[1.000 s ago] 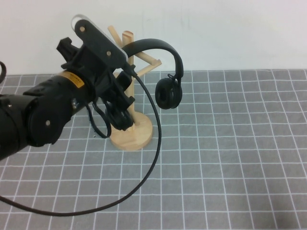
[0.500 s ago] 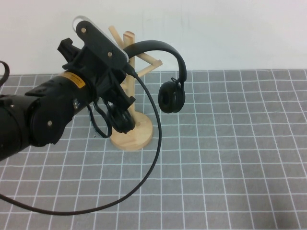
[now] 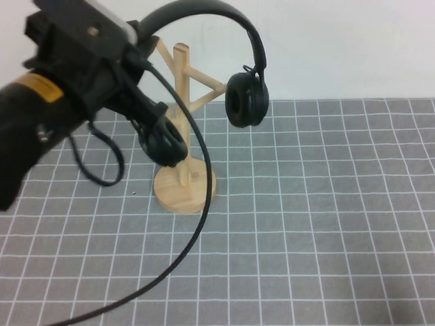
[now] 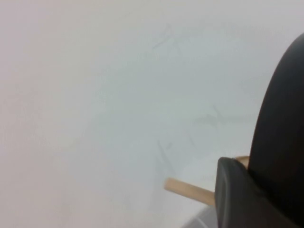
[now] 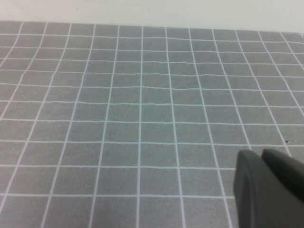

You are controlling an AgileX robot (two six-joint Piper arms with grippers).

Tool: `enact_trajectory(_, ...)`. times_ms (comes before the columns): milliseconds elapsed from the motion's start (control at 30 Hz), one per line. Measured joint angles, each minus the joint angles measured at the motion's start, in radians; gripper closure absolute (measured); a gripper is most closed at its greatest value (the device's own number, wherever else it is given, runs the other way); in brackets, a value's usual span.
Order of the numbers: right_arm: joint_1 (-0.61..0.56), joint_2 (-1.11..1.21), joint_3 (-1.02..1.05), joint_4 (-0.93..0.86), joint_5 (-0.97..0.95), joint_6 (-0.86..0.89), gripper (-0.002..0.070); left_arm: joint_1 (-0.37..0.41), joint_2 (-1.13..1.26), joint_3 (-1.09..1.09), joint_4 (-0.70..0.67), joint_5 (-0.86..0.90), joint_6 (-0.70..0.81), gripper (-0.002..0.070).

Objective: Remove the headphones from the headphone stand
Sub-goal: Pick up the headphones from the headphone stand, then place the headphones on the table

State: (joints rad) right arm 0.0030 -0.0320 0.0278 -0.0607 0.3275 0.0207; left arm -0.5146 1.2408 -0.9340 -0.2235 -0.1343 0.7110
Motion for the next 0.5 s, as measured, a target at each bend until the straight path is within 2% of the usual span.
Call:
enact_trajectory(133, 0.0, 0.0, 0.0, 0.0, 0.0, 0.0, 0.0685, -0.013, -0.067, 0.0, -0.041, 0.134, -0.012, 0.0524)
enact_trajectory(400, 0.0, 0.0, 0.0, 0.0, 0.0, 0.0, 0.0685, -0.165, -0.03, -0.016, -0.137, 0.398, -0.018, 0.0527)
enact_trajectory(500, 0.0, 0.0, 0.0, 0.0, 0.0, 0.0, 0.0685, -0.193, 0.03, -0.018, -0.176, 0.452, -0.02, 0.0527)
